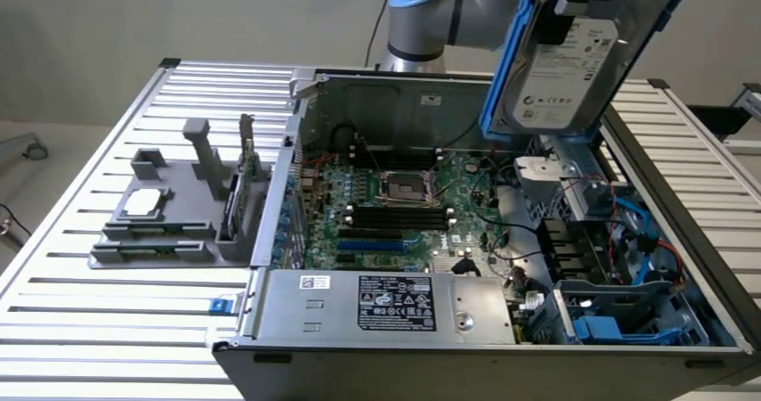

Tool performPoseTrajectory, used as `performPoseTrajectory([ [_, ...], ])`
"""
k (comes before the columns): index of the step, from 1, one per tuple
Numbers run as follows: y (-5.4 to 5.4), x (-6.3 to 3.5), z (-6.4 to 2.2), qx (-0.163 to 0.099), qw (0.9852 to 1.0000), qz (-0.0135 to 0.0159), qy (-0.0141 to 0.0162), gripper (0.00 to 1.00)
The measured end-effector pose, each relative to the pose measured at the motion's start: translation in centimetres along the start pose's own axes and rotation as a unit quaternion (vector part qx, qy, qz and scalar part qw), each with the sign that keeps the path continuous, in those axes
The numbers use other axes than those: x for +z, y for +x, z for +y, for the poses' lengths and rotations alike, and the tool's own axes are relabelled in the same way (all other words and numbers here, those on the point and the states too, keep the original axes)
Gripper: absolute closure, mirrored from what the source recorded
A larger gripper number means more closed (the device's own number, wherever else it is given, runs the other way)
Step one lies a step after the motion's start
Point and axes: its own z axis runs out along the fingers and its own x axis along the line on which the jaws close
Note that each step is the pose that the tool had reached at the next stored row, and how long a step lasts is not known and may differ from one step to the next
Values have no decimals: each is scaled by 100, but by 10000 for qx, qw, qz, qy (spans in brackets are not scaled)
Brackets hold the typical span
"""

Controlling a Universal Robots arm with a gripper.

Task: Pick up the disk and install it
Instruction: 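Pick up the disk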

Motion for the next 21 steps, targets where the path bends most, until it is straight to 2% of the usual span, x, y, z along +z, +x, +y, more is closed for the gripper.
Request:
performPoseTrajectory([
  [13,475,59,-196,0,10000,0,0,67],
  [21,717,83,-265,0,10000,8,5,67],
])
